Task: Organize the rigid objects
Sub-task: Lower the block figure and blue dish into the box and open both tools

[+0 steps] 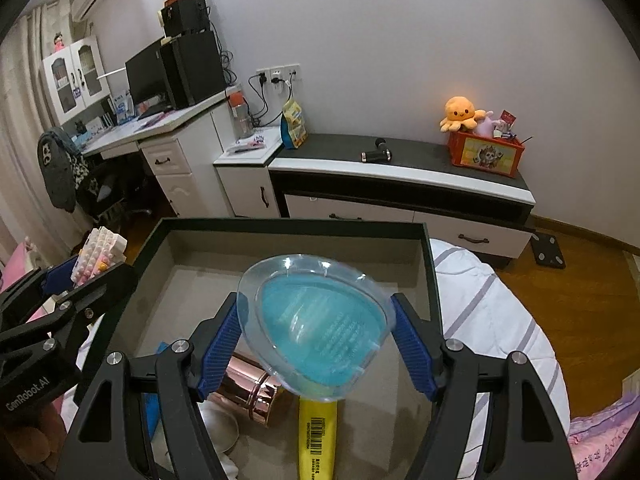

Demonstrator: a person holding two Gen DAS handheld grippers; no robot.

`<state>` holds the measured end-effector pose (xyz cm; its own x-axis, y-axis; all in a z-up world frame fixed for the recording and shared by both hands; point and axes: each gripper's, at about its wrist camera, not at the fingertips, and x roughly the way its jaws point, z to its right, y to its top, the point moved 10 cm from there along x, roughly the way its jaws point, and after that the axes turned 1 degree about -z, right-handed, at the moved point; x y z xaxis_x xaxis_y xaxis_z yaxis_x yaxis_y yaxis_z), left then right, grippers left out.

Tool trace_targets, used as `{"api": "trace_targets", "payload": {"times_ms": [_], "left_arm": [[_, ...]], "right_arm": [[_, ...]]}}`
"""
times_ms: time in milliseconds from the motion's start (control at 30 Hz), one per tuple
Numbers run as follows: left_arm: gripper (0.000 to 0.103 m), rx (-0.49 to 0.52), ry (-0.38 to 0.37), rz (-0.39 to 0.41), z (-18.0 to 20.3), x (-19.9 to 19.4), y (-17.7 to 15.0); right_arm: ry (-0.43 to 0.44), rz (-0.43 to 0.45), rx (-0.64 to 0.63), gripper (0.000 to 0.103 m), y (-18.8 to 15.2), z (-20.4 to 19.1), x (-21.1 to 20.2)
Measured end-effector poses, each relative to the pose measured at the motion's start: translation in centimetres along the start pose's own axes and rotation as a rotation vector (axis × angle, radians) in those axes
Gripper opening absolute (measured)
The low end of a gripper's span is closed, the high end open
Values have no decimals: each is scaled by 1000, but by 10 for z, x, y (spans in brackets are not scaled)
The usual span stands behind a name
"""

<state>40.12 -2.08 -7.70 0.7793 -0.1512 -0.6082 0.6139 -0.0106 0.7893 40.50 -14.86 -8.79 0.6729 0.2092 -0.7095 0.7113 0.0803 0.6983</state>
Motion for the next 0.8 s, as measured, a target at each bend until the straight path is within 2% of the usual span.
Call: {"api": "trace_targets", "payload": {"times_ms": [67,100,133,500,800], "left_arm": [[101,-5,20,23,-3,-6,0],[102,-5,21,30,-4,-9,1],[102,-3,20,32,-4,-11,1],[103,-15,17,44,-7,-46,-10],[103,-8,10,47,-1,-88,-36]], "right_arm": [[-8,-1,-3,89,-1,0,-1],[-8,-2,-1,92,-2,0,-2],[-14,-1,4,103,-3,2,-3],[-17,52,64,103,-10,7,-42],[-35,89,72,103,-36,8,-87]]}}
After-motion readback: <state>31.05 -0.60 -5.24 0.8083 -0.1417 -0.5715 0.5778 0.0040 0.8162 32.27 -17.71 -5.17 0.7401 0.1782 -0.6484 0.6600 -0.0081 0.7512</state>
